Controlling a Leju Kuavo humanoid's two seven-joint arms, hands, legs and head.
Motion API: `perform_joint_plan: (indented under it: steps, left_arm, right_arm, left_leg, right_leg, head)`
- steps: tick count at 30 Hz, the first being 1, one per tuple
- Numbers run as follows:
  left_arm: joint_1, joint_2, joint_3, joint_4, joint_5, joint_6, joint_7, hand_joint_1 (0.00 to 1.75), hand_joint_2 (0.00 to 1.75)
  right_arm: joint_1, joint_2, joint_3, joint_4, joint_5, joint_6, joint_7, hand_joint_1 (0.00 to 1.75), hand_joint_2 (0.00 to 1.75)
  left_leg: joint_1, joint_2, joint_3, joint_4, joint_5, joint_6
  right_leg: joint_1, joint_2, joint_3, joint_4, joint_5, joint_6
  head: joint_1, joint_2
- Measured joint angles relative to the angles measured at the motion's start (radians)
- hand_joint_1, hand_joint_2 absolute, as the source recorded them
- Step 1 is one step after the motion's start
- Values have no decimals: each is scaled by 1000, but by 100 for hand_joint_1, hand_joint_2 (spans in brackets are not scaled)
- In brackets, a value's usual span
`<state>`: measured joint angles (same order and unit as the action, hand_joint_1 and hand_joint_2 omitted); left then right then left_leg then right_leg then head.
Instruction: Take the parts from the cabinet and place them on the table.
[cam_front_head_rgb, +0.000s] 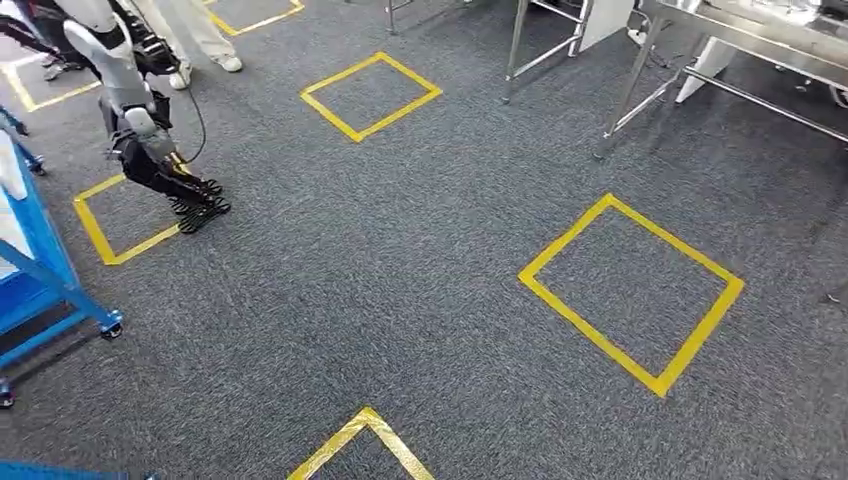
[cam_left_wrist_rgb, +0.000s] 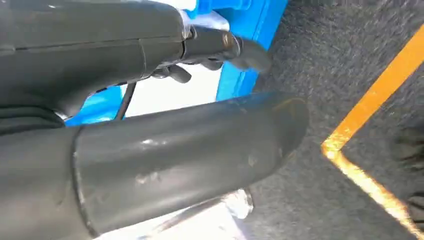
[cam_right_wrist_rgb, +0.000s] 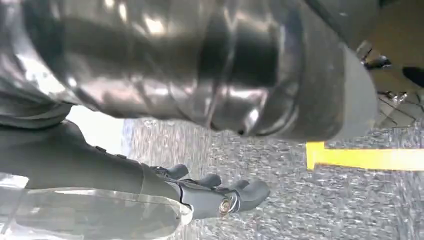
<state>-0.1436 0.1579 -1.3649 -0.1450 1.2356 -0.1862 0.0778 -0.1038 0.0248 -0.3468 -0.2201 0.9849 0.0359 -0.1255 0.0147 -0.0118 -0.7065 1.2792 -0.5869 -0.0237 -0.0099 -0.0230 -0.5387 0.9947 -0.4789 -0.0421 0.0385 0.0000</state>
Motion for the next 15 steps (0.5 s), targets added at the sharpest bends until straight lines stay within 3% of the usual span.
perform_joint_plan:
  steps: [1, 2, 3, 4, 5, 6, 7, 10, 11, 12, 13, 15]
  left_arm:
    - [2, 0, 0, 0, 0, 0, 0, 0, 0]
    - [4, 0, 0, 0, 1, 0, 0, 0, 0]
    - [5, 1, 0, 0, 1, 1, 0, 0, 0]
    - [6, 2, 0, 0, 1, 1, 0, 0, 0]
    - [4, 2, 0, 0, 1, 2, 0, 0, 0]
    - [2, 2, 0, 0, 1, 2, 0, 0, 0]
    - [0, 2, 0, 0, 1, 2, 0, 0, 0]
    - [6, 3, 0, 0, 1, 2, 0, 0, 0]
    - [7, 3, 0, 0, 1, 2, 0, 0, 0]
    - [6, 3, 0, 0, 1, 2, 0, 0, 0]
    - [3, 3, 0, 0, 1, 2, 0, 0, 0]
    - [1, 3, 0, 0, 1, 3, 0, 0, 0]
  right_arm:
    - [0, 0, 0, 0, 0, 0, 0, 0, 0]
    - [0, 0, 0, 0, 0, 0, 0, 0, 0]
    - [-1, 0, 0, 0, 0, 0, 0, 0, 0]
    - [-1, 1, 0, 0, 0, 0, 0, 0, 0]
    - [-1, 2, 0, 0, 1, 0, 0, 0, 0]
    - [-1, 2, 0, 0, 2, 0, 0, 0, 0]
    - [-2, 2, 0, 0, 3, 0, 0, 0, 0]
    - [-11, 2, 0, 0, 3, 0, 0, 0, 0]
    - [-12, 2, 0, 0, 3, 0, 0, 0, 0]
    - [-11, 2, 0, 0, 3, 0, 0, 0, 0]
    - [-10, 2, 0, 0, 3, 0, 0, 0, 0]
    - [-6, 2, 0, 0, 3, 0, 0, 0, 0]
  left_leg:
    - [1, 4, -17, 36, -4, -3]
    - [3, 6, -8, 18, 18, -4]
    - [4, 10, 23, -40, 55, -5]
    - [4, 25, 78, -141, 103, -3]
    - [4, 54, 131, -232, 135, 0]
    - [-2, 89, 149, -273, 124, 8]
    - [-4, 71, 151, -274, 131, 13]
    - [-8, 43, 143, -278, 133, 27]
    - [0, 34, 154, -286, 141, 36]
    - [2, 24, 153, -288, 144, 43]
    - [1, 16, 149, -288, 147, 47]
    - [-1, -6, 146, -288, 149, 49]
  right_leg:
    - [1, -15, 0, 1, -1, 0]
    - [1, -29, 0, 1, -2, 2]
    - [1, -40, 1, 2, -4, 3]
    - [1, -54, 4, 4, -8, 7]
    - [1, -65, 8, 7, -11, 11]
    - [8, -73, 10, 9, -16, 17]
    - [9, -82, 12, 9, -19, 24]
    - [9, -107, 22, 4, -20, 40]
    - [3, -90, 22, 7, -28, 50]
    - [-1, -35, 11, 43, -58, 54]
    - [-2, -2, -22, 112, -104, 54]
    - [-2, 19, -105, 287, -183, 56]
  head:
    - [0, 0]
    - [0, 0]
    - [0, 0]
    - [0, 0]
    - [0, 0]
    - [0, 0]
    - [0, 0]
    - [0, 0]
    - [0, 0]
    - [0, 0]
    - [0, 0]
    - [0, 0]
